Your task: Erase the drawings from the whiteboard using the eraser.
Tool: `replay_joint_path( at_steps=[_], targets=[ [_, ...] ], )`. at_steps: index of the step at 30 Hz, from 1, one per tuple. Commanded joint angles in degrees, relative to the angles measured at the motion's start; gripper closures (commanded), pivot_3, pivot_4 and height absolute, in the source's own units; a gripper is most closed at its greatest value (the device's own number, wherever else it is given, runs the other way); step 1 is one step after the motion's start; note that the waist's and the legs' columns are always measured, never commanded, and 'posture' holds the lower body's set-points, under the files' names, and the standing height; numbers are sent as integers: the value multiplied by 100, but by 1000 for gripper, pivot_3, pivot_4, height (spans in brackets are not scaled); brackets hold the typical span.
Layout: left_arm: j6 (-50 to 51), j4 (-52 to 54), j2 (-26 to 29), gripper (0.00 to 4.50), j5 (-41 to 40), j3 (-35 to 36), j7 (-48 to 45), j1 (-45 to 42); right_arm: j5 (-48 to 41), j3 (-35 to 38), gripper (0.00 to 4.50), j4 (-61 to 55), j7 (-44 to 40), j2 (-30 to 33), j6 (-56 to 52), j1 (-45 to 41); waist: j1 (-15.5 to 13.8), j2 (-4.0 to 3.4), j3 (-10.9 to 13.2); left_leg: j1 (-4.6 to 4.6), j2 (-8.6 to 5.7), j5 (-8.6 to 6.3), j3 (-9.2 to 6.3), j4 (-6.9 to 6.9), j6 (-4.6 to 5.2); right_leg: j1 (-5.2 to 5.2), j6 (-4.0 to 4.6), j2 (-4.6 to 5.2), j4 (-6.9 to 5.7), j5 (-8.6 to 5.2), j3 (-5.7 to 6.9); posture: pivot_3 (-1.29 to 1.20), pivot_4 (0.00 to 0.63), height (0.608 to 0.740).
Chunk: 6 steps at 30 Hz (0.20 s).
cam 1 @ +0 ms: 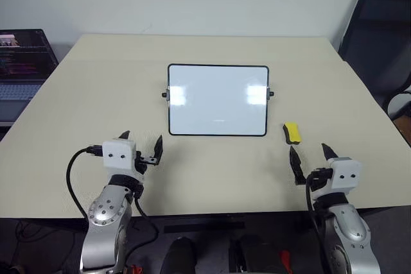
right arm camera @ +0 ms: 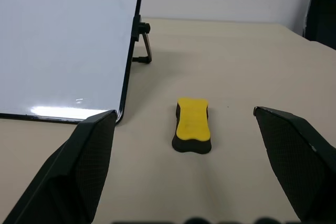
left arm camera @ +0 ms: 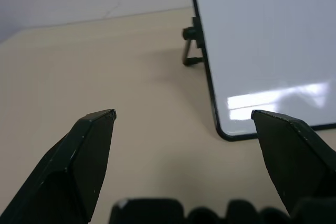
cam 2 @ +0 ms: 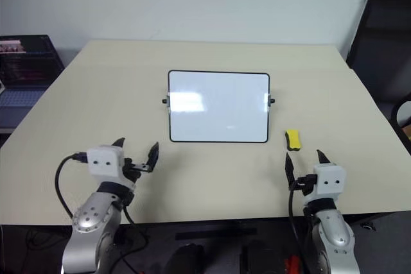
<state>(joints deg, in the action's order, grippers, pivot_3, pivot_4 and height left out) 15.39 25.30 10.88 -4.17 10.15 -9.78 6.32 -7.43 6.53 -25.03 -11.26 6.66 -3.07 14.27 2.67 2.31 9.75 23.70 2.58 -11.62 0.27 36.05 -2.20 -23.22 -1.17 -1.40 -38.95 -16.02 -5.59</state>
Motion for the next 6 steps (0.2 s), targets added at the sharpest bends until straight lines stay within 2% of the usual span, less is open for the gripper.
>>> replay_joint_path(
  at_steps=[1, 6],
  targets=[
    [-59, 284, 39, 0, 22, -20, 30, 104, -52, -145, 45, -234, -38, -16, 112, 39, 2, 0, 0, 0, 2, 0, -1, -2, 0, -1, 4, -1, 0, -3, 3, 0, 150, 740],
    [-206, -29, 52, 0, 45, -51, 66, -37, -91, -237, 45, -229, -42, 41, -40, -25, 1, -1, 0, 6, 2, -3, -11, -18, -4, -6, -7, -4, -2, -8, 12, 0, 150, 740]
  ],
)
